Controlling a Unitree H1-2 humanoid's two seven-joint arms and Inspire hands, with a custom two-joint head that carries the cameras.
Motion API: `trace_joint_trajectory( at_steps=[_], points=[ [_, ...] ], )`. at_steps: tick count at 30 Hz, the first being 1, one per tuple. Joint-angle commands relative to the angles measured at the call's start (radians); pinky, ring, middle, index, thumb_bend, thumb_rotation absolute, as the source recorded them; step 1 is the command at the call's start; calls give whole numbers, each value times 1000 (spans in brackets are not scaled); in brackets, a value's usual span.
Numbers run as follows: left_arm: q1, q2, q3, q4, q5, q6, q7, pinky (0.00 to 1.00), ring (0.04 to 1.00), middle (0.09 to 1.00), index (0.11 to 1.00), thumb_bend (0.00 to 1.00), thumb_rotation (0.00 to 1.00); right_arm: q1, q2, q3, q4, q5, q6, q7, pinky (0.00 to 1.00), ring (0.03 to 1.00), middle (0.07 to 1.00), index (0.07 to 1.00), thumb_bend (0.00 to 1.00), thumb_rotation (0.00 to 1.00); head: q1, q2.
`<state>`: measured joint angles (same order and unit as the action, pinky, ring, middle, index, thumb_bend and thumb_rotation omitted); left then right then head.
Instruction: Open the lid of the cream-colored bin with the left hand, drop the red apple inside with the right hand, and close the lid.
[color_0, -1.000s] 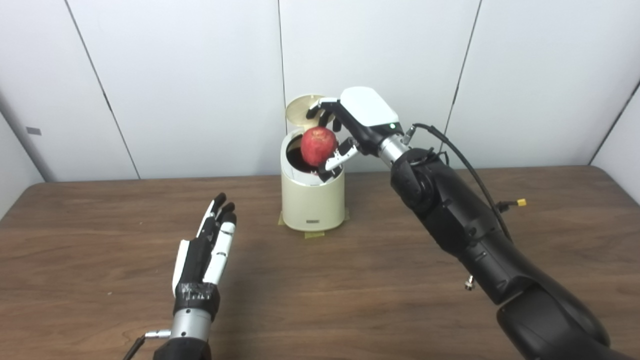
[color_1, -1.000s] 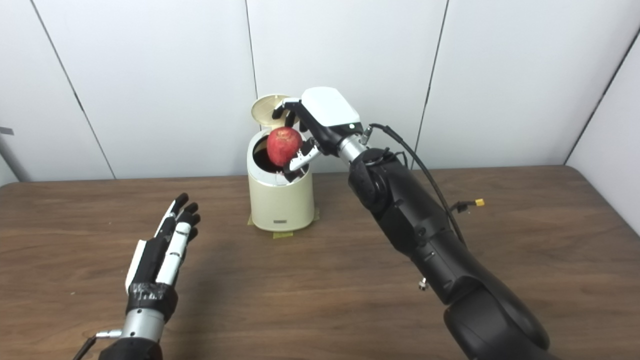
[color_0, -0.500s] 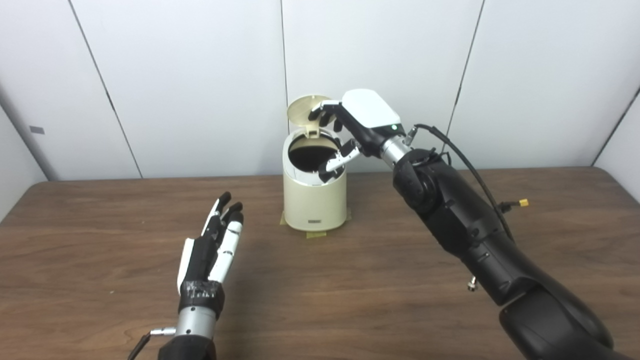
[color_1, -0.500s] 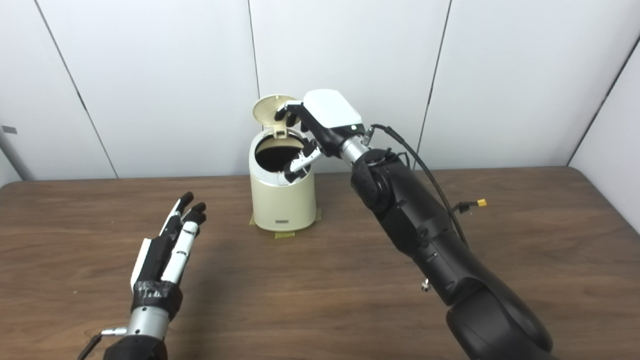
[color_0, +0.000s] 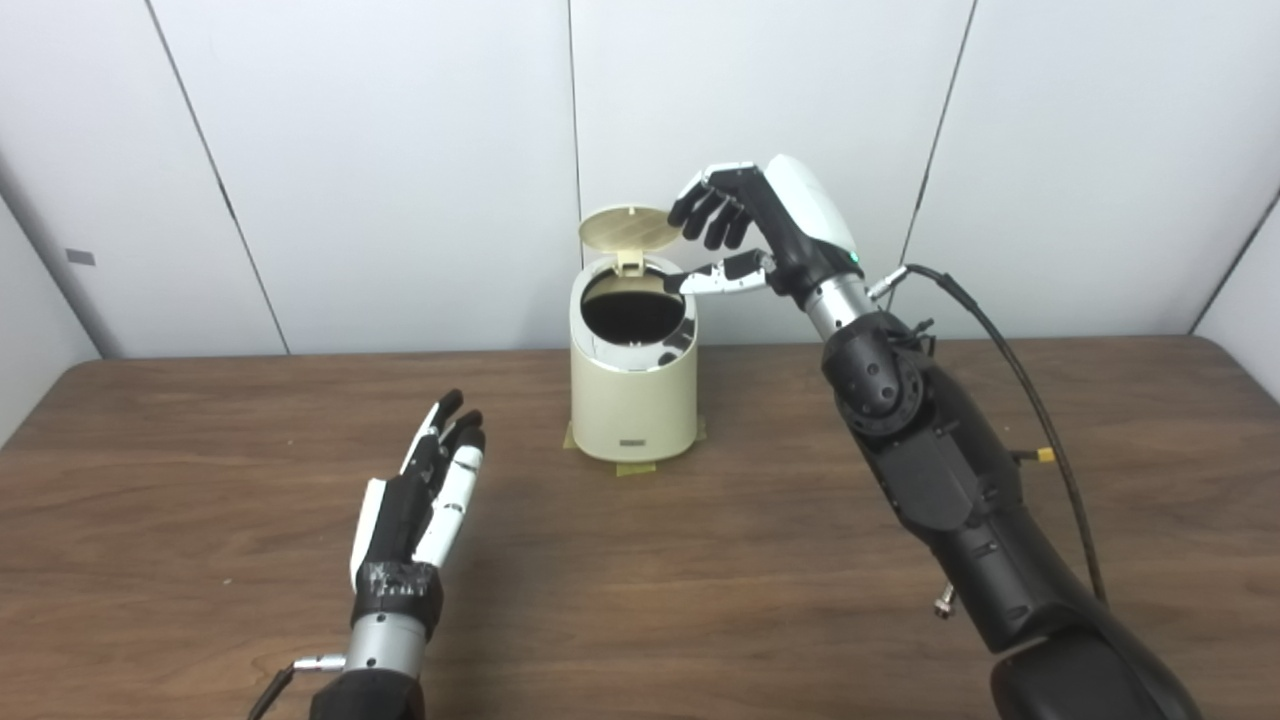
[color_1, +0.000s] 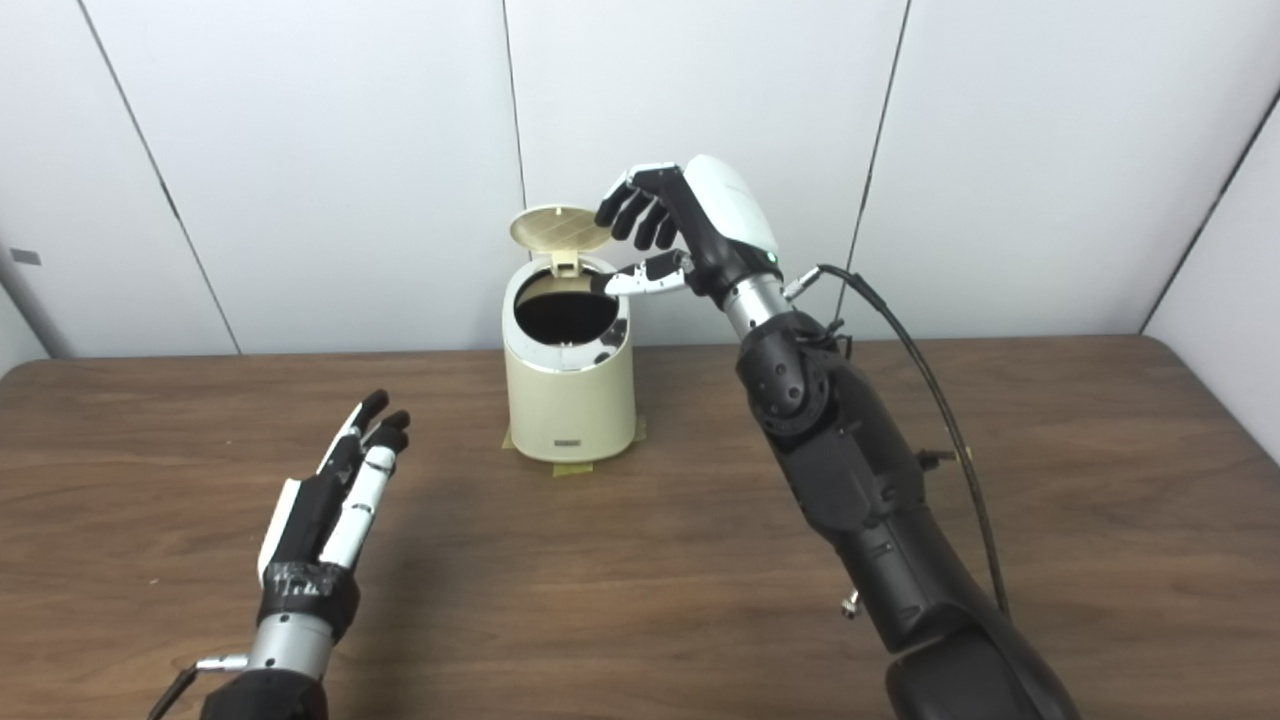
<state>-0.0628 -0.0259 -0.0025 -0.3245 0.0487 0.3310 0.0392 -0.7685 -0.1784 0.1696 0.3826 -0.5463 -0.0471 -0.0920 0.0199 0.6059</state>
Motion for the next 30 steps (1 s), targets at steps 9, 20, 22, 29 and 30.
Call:
trace_joint_trajectory(
  at_steps=[9,20,22,29,30],
  points=[
    [-35,0,44,28,-92,-54,-20,935,919,919,945,414,652,145,-14,-109,-164,107,67,-12,436,428,476,547,514,0,27,-13],
    [-162,65,88,108,-143,-30,-34,928,934,947,974,416,673,343,85,-261,-394,477,293,108,650,746,773,630,493,331,38,-25],
    [-205,90,92,124,-143,-19,-41,926,945,955,985,386,706,378,101,-278,-428,538,324,127,718,814,833,764,472,541,36,-28],
    [-363,175,90,204,-131,26,-65,970,973,971,986,402,831,488,198,-353,-505,702,370,98,851,894,906,879,471,988,40,-38],
    [-377,182,89,214,-131,26,-67,969,973,970,984,405,842,495,201,-353,-506,706,367,97,858,900,909,885,475,994,41,-39]
  ],
)
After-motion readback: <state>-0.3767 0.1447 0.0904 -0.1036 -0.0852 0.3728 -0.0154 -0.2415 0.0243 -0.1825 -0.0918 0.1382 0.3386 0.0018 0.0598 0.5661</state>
